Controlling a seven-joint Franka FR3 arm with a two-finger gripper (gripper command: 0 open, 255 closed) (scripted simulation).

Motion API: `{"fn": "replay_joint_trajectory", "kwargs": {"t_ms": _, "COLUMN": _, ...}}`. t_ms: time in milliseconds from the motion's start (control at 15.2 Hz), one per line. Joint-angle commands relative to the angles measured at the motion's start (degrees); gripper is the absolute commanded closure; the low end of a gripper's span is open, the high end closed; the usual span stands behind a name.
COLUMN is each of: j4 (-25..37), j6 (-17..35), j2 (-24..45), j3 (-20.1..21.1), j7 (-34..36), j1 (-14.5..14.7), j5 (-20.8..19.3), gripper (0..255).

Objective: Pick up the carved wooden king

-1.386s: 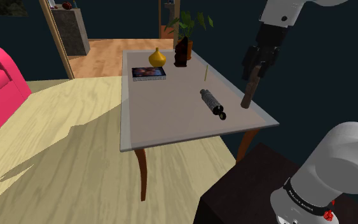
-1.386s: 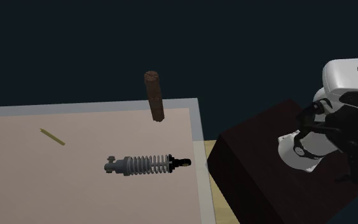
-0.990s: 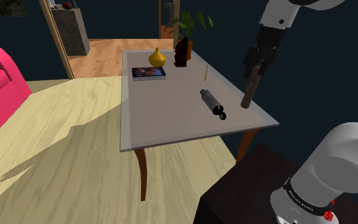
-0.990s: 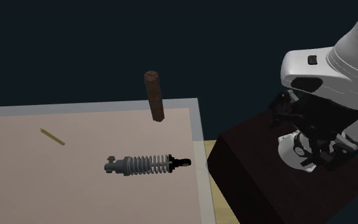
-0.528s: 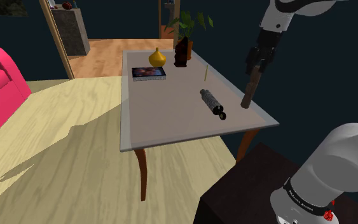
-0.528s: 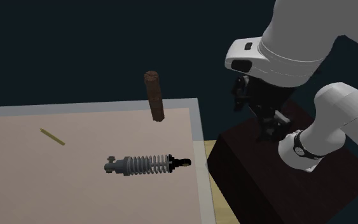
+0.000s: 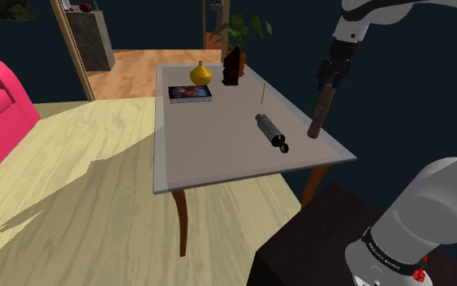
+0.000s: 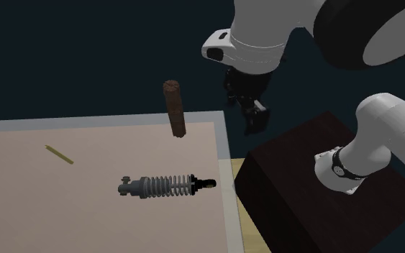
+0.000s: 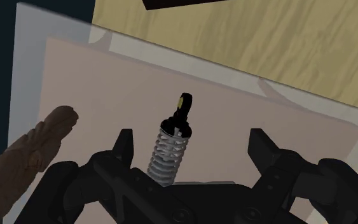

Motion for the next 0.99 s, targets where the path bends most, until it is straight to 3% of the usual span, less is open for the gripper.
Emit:
{"fn": "replay_joint_trajectory", "kwargs": {"t_ms": 0, "j4": 2.6, "j6": 0.8, "j2": 3.5, "j3": -2.0, "j7": -2.6, "j1": -0.4, "j5": 0.4, "gripper": 0}}
{"fn": "replay_joint_trajectory", "kwargs": {"t_ms": 528, "j4": 16.7, "j6": 1.7, "j2": 20.1, "j3": -8.9, "j7": -13.7, "j1": -2.9, "j5": 6.3, "gripper": 0}}
{"fn": "replay_joint_trajectory", "kwargs": {"t_ms": 924, "j4": 31.3, "j6": -0.7, "j2": 34.7, "j3": -11.3, "j7": -21.6, "j1": -8.4, "j5": 13.7, "gripper": 0}}
